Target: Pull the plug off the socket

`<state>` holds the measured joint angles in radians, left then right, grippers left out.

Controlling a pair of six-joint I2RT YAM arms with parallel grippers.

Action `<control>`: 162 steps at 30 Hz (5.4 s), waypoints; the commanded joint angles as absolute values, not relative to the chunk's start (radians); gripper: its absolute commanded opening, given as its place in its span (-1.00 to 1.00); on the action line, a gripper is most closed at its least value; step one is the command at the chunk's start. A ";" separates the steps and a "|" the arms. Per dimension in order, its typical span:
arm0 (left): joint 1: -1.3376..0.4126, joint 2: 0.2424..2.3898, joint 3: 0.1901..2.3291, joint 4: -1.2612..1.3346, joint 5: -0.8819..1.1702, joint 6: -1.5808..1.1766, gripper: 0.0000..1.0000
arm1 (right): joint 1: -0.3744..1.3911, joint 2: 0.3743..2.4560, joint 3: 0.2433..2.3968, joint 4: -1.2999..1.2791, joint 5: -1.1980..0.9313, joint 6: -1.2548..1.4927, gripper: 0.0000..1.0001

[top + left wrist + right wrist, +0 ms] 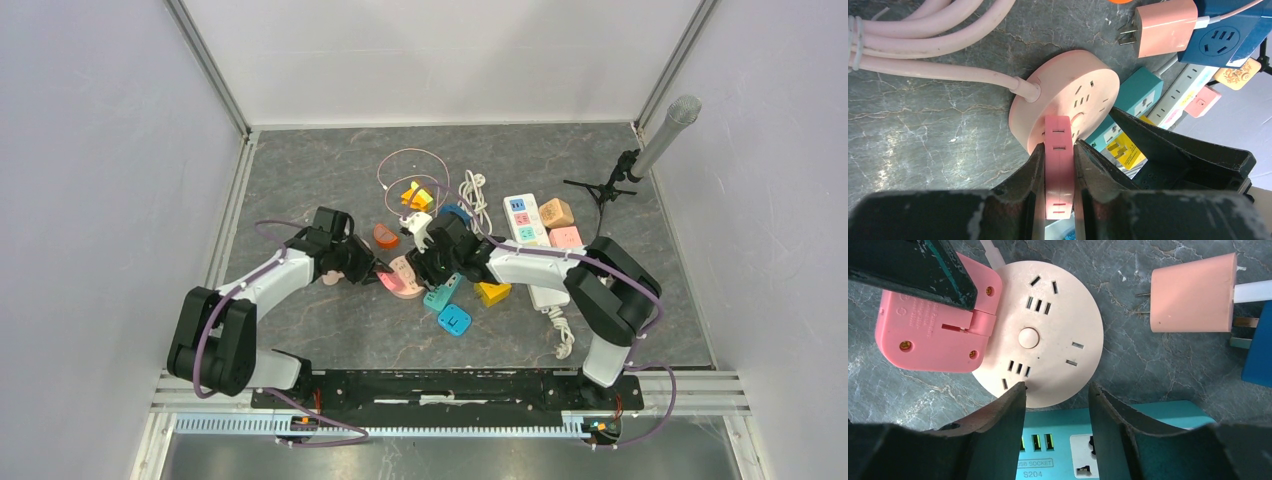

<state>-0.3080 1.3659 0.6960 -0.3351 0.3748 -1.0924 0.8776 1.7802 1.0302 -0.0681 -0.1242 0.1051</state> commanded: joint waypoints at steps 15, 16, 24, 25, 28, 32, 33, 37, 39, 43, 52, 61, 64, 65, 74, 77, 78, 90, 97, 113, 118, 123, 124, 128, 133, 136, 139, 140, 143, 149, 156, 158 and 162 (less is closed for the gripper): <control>-0.350 1.395 0.896 -0.497 0.560 -0.802 -0.96 | 0.862 1.825 0.954 -0.104 -0.207 0.093 0.06; -0.353 1.396 0.899 -0.507 0.542 -0.794 -0.96 | 0.859 1.818 0.951 -0.091 -0.232 0.100 0.06; -0.384 1.439 0.905 -0.514 0.474 -0.811 -0.96 | 0.849 1.785 1.024 -0.008 -0.302 0.245 0.15; -0.385 1.442 0.909 -0.525 0.451 -0.809 -0.95 | 0.847 1.791 1.037 -0.008 -0.298 0.267 0.15; -0.384 1.446 0.919 -0.539 0.416 -0.804 -0.96 | 0.840 1.808 1.059 0.030 -0.287 0.338 0.16; -0.384 1.456 0.919 -0.519 0.461 -0.816 -0.95 | 0.840 1.826 1.063 0.075 -0.270 0.423 0.17; -0.384 1.461 0.920 -0.508 0.482 -0.825 -0.95 | 0.841 1.840 1.076 0.068 -0.259 0.433 0.16; -0.381 1.480 0.937 -0.493 0.563 -0.861 -0.95 | 0.864 1.889 1.170 -0.067 -0.185 0.381 0.11; -0.376 1.481 0.956 -0.493 0.589 -0.875 -0.96 | 0.874 1.902 1.195 -0.121 -0.161 0.351 0.08; -0.370 1.487 1.000 -0.492 0.629 -0.904 -0.96 | 0.892 1.927 1.205 -0.199 -0.137 0.280 0.02; -0.336 1.477 1.008 -0.444 0.706 -0.989 -0.95 | 0.905 1.931 1.179 -0.279 -0.100 0.188 -0.05; -0.300 1.402 0.999 -0.555 0.655 -0.937 -0.96 | 0.893 1.917 1.162 -0.250 -0.113 0.175 -0.07; -0.273 1.367 0.988 -0.662 0.567 -0.832 -0.96 | 0.877 1.886 1.150 -0.217 -0.119 0.194 -0.07; -0.261 1.352 0.969 -0.669 0.556 -0.822 -0.96 | 0.874 1.874 1.153 -0.210 -0.122 0.197 -0.06; -0.243 1.223 0.933 -0.754 0.389 -0.741 -0.96 | 0.828 1.743 1.192 -0.118 -0.128 0.239 0.07; -0.241 1.205 0.934 -0.780 0.316 -0.715 -0.95 | 0.808 1.669 1.176 -0.071 -0.113 0.250 0.13; -0.240 1.202 0.936 -0.790 0.290 -0.708 -0.96 | 0.801 1.639 1.167 -0.050 -0.106 0.254 0.15; -0.254 1.248 0.900 -0.846 0.120 -0.635 -0.89 | 0.760 1.356 1.001 -0.063 0.190 0.265 0.30; -0.342 1.269 0.915 -0.934 -0.034 -0.616 -0.73 | 0.759 1.298 0.931 -0.072 0.208 0.274 0.32; -0.458 1.392 0.895 -0.875 -0.116 -0.637 0.10 | 0.757 1.248 0.891 -0.061 0.208 0.266 0.37; -0.457 1.369 0.892 -0.831 -0.042 -0.637 0.13 | 0.755 1.247 0.898 -0.066 0.205 0.264 0.37; -0.457 1.325 0.925 -0.830 -0.026 -0.632 0.23 | 0.753 1.244 0.896 -0.071 0.197 0.268 0.37; -0.457 1.312 0.936 -0.829 -0.026 -0.630 0.27 | 0.753 1.243 0.896 -0.076 0.197 0.268 0.37; -0.456 1.243 0.985 -0.817 -0.029 -0.615 0.47 | 0.752 1.225 0.892 -0.100 0.209 0.253 0.38; -0.457 1.104 1.061 -0.752 -0.045 -0.588 1.00 | 0.749 1.150 0.887 -0.178 0.313 0.193 0.44; -0.458 1.034 1.122 -0.730 -0.091 -0.563 1.00 | 0.749 1.079 0.893 -0.241 0.410 0.146 0.50; -0.456 0.992 1.192 -0.744 -0.133 -0.534 1.00 | 0.749 0.993 0.915 -0.306 0.517 0.105 0.55; -0.456 0.973 1.212 -0.749 -0.144 -0.522 1.00 | 0.749 0.959 0.925 -0.331 0.551 0.092 0.57; -0.456 0.917 1.252 -0.776 -0.215 -0.484 1.00 | 0.749 0.869 0.976 -0.411 0.602 0.070 0.62; -0.456 0.754 1.240 -0.787 -0.399 -0.450 1.00 | 0.749 0.697 1.095 -0.521 0.697 0.057 0.80; -0.456 0.549 1.200 -0.787 -0.525 -0.400 1.00 | 0.749 0.539 1.208 -0.624 0.864 0.019 0.96; -0.456 0.516 1.204 -0.800 -0.548 -0.388 1.00 | 0.749 0.504 1.246 -0.642 0.910 0.010 0.96; -0.456 0.468 1.206 -0.805 -0.569 -0.376 1.00 | 0.749 0.437 1.307 -0.621 1.002 0.009 0.96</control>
<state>-0.4522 0.4900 1.2106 -0.7959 -0.5007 -0.4389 0.7506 0.4824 1.2465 -0.6025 0.8711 0.0307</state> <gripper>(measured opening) 0.994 0.979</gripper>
